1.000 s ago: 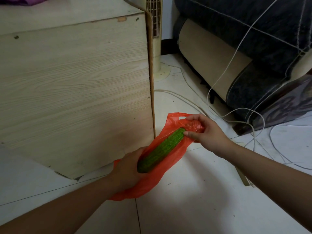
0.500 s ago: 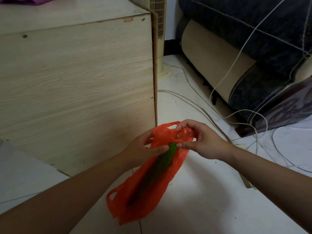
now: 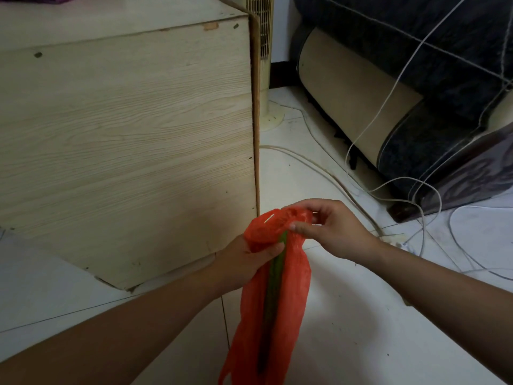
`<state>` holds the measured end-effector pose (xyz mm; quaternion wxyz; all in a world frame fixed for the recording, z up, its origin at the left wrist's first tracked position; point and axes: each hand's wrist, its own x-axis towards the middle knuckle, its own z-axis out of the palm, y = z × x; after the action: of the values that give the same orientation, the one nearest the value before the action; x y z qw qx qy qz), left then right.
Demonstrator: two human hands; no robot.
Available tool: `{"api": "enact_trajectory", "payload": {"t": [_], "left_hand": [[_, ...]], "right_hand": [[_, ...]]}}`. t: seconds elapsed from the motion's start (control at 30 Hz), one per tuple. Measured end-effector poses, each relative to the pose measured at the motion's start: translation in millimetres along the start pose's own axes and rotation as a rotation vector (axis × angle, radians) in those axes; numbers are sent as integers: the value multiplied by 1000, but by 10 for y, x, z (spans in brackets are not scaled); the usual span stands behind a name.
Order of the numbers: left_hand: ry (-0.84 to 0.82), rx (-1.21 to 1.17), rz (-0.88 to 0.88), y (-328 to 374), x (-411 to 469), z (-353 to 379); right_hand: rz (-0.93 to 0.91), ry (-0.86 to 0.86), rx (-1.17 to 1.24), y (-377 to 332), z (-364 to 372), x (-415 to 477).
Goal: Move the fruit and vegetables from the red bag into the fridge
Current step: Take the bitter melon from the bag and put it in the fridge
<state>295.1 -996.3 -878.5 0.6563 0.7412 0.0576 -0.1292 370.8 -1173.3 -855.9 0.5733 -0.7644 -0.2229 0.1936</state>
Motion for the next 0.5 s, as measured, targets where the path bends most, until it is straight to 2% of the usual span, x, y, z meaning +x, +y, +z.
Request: {"api": "enact_trajectory", "payload": {"t": [0.23, 0.33, 0.5], "left_hand": [[-144, 139, -5, -48, -32, -93], [-226, 231, 8, -7, -42, -106], [-295, 230, -1, 65, -37, -110]], "right_hand": [[242, -94, 163, -15, -23, -45], [289, -57, 171, -33, 16, -61], [371, 46, 191, -95, 72, -62]]}}
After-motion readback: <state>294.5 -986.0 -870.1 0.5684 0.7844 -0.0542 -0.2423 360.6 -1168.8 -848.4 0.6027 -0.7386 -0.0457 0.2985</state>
